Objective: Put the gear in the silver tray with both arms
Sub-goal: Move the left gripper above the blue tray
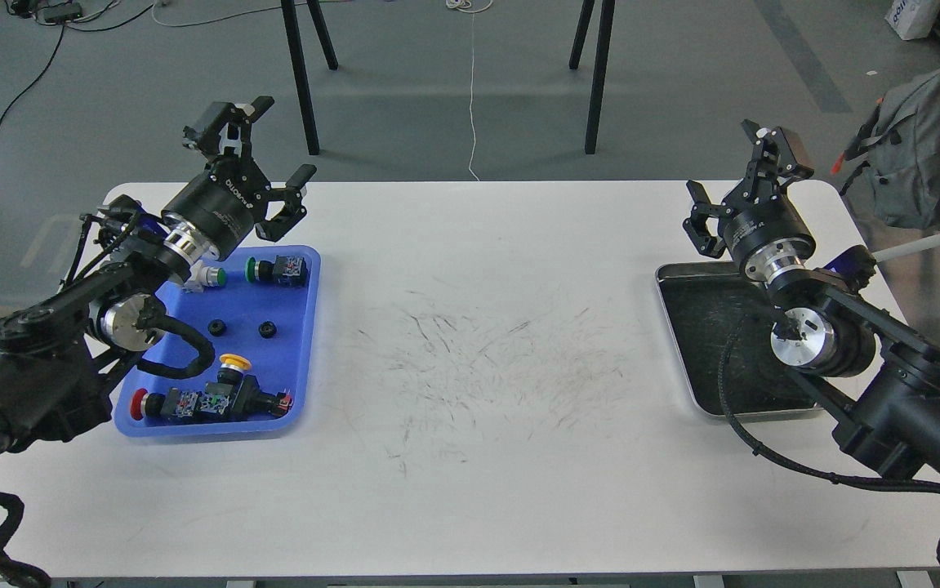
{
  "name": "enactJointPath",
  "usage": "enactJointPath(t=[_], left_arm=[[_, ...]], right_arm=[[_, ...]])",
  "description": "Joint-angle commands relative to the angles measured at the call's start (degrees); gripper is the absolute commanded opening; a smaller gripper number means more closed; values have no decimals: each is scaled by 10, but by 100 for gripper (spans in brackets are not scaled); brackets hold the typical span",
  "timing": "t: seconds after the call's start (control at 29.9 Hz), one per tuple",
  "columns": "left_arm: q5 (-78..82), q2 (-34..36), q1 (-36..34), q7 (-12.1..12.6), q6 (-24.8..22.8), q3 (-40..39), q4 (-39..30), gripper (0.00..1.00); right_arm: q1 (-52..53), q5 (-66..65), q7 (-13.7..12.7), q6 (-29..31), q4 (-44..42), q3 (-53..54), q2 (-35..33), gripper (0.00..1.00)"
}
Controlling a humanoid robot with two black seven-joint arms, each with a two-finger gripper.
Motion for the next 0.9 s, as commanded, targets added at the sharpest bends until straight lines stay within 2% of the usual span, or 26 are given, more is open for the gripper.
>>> enactJointPath(t=[0.0,0.87], left_arm=[[1,3,1,0,0,1,-1,100],[2,8,-3,0,5,3,-3,100]], right_arm=[[-2,1,1,0,0,9,0,99],[-3,2,-5,-18,11,19,-3,99]])
